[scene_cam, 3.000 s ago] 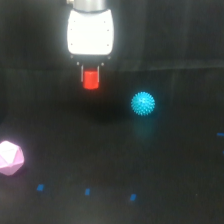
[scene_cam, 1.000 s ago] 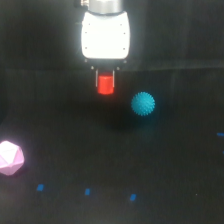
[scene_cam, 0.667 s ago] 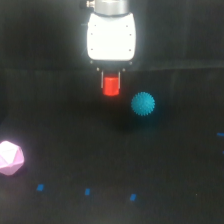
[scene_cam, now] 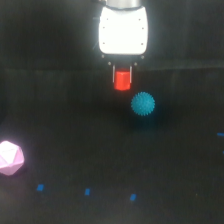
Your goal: Pick up the red object from the table
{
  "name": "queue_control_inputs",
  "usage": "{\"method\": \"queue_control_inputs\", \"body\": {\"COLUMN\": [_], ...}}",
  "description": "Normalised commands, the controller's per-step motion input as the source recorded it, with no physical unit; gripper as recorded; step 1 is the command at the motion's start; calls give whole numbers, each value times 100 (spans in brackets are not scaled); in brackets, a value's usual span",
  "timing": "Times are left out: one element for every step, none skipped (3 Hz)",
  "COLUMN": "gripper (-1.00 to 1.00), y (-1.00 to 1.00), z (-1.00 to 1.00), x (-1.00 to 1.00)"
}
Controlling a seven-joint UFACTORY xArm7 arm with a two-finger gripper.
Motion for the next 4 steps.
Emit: {"method": "queue_control_inputs", "body": {"gripper": [-74,-79,-92,-100], "y": [18,-100,-5,-23], "z": [-9,-60,9,-13], "x": [9,29,-3,22]}}
